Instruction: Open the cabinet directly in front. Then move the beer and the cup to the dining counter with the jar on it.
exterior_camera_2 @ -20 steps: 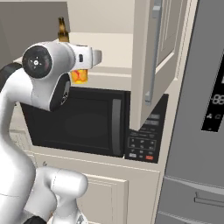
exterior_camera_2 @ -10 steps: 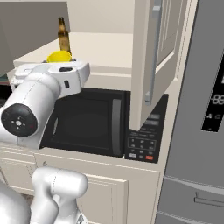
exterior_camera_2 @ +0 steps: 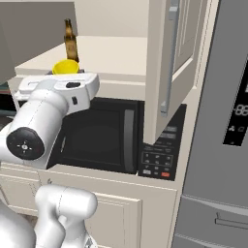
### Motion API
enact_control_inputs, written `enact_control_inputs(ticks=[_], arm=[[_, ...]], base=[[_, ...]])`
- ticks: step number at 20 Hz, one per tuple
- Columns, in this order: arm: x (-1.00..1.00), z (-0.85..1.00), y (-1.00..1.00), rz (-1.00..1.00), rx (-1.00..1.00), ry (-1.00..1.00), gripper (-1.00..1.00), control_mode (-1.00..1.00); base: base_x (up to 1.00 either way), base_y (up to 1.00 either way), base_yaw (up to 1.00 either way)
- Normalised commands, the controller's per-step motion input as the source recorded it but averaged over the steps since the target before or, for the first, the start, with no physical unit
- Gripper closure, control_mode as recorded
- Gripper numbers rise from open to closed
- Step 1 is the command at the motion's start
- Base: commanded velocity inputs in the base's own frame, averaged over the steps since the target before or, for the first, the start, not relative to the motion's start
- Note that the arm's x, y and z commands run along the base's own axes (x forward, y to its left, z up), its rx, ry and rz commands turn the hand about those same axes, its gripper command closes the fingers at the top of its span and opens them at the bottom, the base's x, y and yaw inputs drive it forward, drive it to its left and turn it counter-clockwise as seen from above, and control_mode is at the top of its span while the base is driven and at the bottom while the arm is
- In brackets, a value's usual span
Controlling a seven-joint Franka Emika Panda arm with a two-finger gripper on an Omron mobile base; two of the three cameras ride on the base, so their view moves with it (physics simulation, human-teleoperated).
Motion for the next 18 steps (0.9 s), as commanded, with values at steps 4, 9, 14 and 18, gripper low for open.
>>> enact_control_inputs(ticks=[4, 9, 14, 18], arm=[[0.0, 0.0, 0.0, 0.0, 0.0, 0.0, 1.0, 1.0], [0.0, 0.0, 0.0, 0.0, 0.0, 0.0, 1.0, 1.0], [0.0, 0.0, 0.0, 0.0, 0.0, 0.0, 1.0, 1.0], [0.0, 0.0, 0.0, 0.0, 0.0, 0.0, 1.0, 1.0]], base=[[-0.6, 0.15, 0.16], [-0.75, 0.12, 0.44], [-0.73, 0.02, 0.66], [-0.47, 0.1, 0.82]])
